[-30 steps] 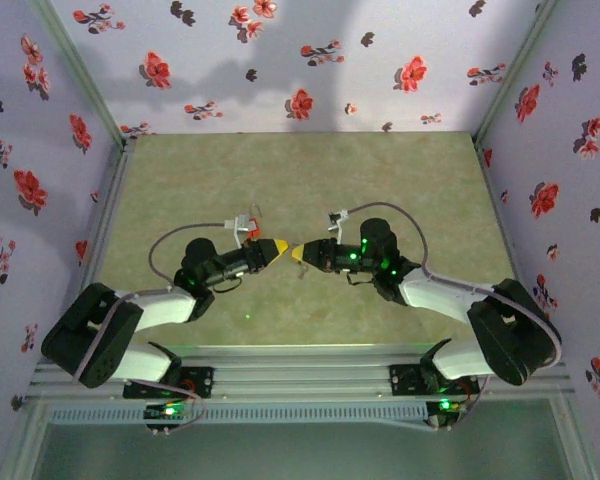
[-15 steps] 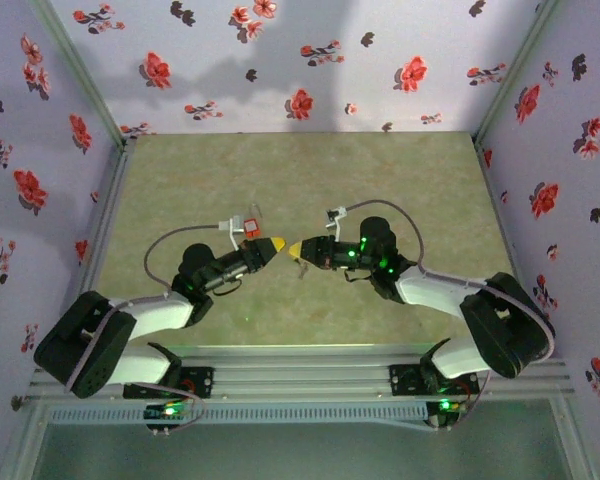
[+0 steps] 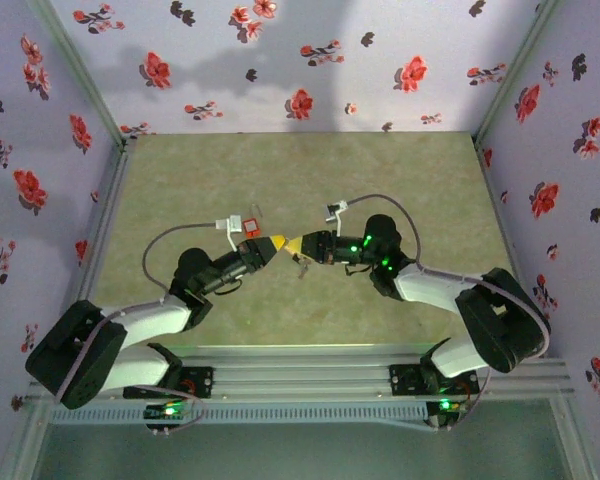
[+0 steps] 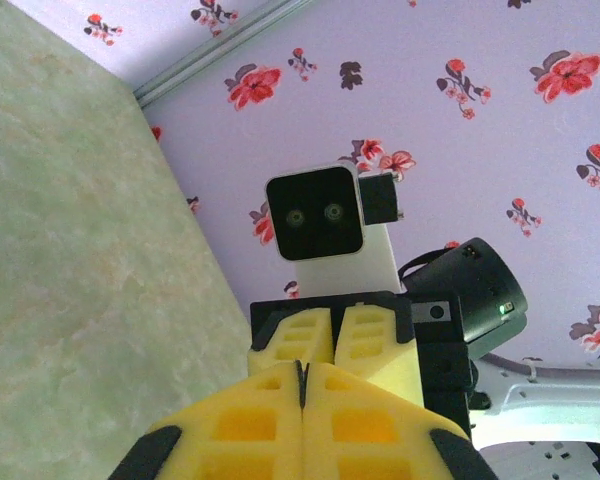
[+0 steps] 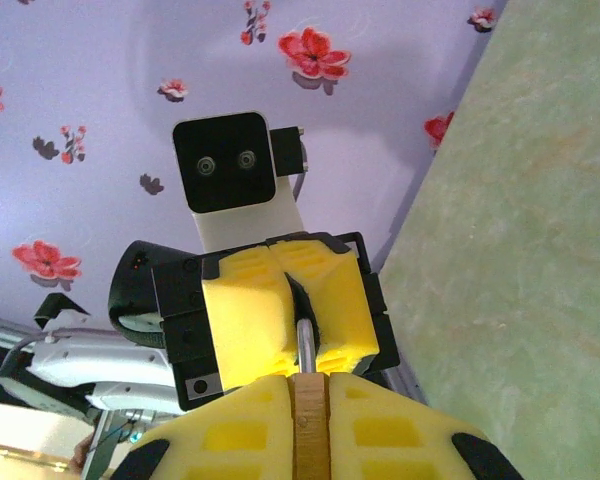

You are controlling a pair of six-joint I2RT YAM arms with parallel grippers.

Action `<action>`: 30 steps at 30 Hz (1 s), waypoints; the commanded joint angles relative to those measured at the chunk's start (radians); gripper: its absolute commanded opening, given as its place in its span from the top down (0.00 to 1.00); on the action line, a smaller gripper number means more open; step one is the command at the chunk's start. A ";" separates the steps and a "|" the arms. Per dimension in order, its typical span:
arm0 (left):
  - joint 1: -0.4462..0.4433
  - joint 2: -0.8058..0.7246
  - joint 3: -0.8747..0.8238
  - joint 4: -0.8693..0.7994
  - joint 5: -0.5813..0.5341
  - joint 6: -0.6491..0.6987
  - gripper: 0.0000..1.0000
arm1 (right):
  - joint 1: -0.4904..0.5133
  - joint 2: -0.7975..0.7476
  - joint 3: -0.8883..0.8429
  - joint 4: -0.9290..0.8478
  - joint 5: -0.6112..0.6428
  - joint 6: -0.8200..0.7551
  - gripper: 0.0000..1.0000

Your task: Lock with the key

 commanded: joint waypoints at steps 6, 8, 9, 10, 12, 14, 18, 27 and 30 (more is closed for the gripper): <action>-0.113 -0.013 0.024 0.021 0.250 0.020 1.00 | 0.016 0.022 0.069 0.031 0.051 -0.002 1.00; -0.112 -0.010 0.035 0.022 0.251 0.007 1.00 | 0.016 0.016 0.061 0.019 0.054 -0.010 1.00; -0.112 -0.008 0.039 0.020 0.251 0.004 1.00 | 0.016 0.012 0.056 0.017 0.056 -0.012 1.00; -0.112 -0.008 0.043 0.020 0.251 -0.001 1.00 | 0.016 0.010 0.053 0.009 0.059 -0.015 1.00; -0.112 -0.008 0.050 0.016 0.251 -0.004 0.92 | 0.017 0.001 0.049 -0.013 0.060 -0.025 1.00; -0.112 -0.006 0.058 0.017 0.251 -0.010 0.89 | 0.020 -0.009 0.044 -0.032 0.063 -0.039 1.00; -0.112 -0.002 0.067 0.016 0.258 -0.016 0.85 | 0.025 -0.017 0.046 -0.067 0.065 -0.061 1.00; -0.112 0.008 0.063 0.016 0.261 -0.013 1.00 | 0.042 -0.020 0.052 -0.119 0.067 -0.097 1.00; -0.112 0.000 0.054 0.010 0.231 -0.011 1.00 | 0.043 -0.028 0.053 -0.152 0.069 -0.120 1.00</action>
